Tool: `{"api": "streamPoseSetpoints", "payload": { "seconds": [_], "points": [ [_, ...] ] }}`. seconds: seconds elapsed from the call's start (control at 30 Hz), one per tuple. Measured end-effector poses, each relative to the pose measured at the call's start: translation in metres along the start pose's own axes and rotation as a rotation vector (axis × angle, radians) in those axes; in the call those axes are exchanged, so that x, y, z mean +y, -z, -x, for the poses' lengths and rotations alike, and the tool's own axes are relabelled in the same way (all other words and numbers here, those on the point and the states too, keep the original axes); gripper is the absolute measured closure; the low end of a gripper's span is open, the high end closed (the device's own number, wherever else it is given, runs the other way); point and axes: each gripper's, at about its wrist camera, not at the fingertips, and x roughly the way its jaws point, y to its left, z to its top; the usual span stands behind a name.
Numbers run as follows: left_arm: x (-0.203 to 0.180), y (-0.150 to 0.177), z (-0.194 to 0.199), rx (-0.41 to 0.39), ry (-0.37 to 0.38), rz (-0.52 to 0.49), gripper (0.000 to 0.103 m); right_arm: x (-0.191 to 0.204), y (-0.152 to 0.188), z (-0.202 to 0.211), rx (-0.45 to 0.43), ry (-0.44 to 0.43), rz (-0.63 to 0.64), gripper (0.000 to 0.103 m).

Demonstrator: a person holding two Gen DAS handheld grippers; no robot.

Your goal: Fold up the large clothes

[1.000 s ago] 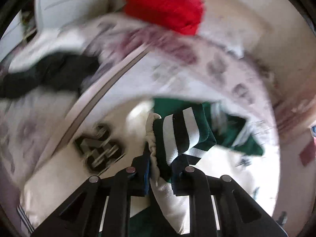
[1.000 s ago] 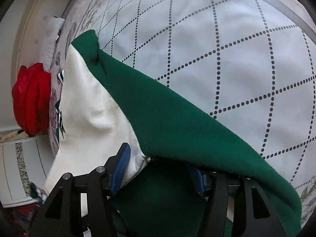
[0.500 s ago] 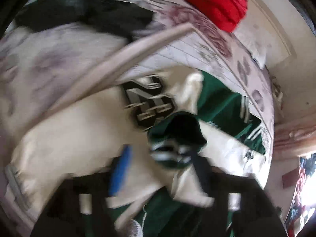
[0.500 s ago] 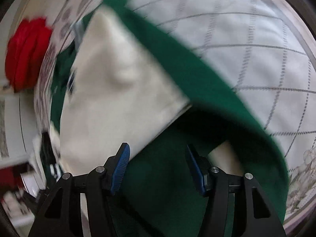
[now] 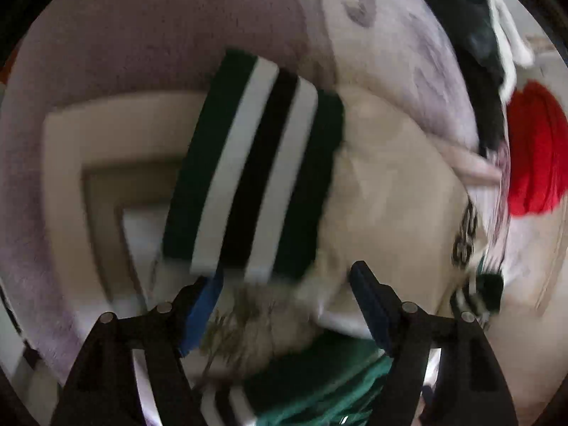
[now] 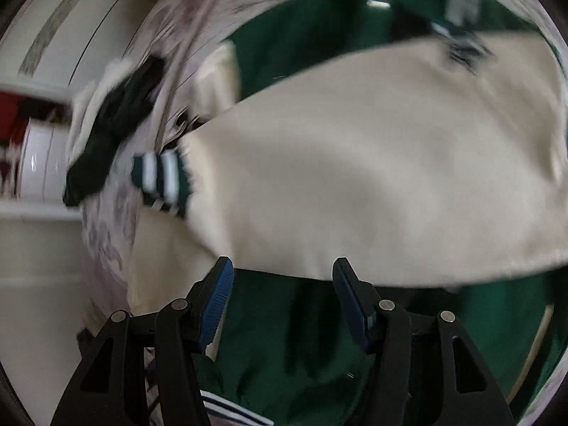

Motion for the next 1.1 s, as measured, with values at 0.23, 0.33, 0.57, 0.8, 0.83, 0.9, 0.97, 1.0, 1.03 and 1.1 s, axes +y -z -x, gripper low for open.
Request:
{"api": "streamPoseSetpoints", "payload": {
  "seconds": [0.23,0.33,0.57,0.8,0.83,0.9,0.97,1.0,1.03,1.1],
  "points": [
    [-0.048,-0.058,0.022,-0.241,-0.069,-0.102,0.085,0.069,-0.018,-0.033,-0.027,0.092,0.195,0.036],
    [-0.077,-0.087,0.036,-0.321,-0.078,-0.201,0.088,0.088,-0.031,-0.053,-0.017,0.125,0.246,0.036],
    [-0.164,-0.124,0.088,-0.455,-0.074,-0.483,0.090,0.117,-0.046,-0.061,-0.178,0.222,0.316,0.080],
    [-0.223,-0.134,0.125,-0.570,-0.059,-0.647,0.091,0.130,-0.082,-0.020,-0.428,0.375,0.251,0.081],
    [-0.231,-0.133,0.128,-0.580,-0.053,-0.667,0.091,0.130,-0.090,-0.033,-0.398,0.381,0.257,0.081],
    [-0.244,-0.128,0.132,-0.593,-0.045,-0.701,0.091,0.125,-0.110,-0.071,-0.254,0.370,0.244,0.078],
    [-0.254,-0.122,0.134,-0.598,-0.038,-0.728,0.091,0.113,-0.126,-0.101,-0.108,0.272,0.175,0.063],
    [-0.258,-0.117,0.135,-0.605,-0.040,-0.742,0.091,0.100,-0.130,-0.103,-0.066,0.156,0.108,0.046],
    [-0.263,-0.114,0.134,-0.611,-0.044,-0.750,0.091,0.088,-0.132,-0.096,-0.066,0.041,0.054,0.028],
    [-0.272,-0.101,0.141,-0.627,-0.050,-0.780,0.091,0.074,-0.129,-0.081,-0.072,-0.089,-0.008,0.017]
  ]
}}
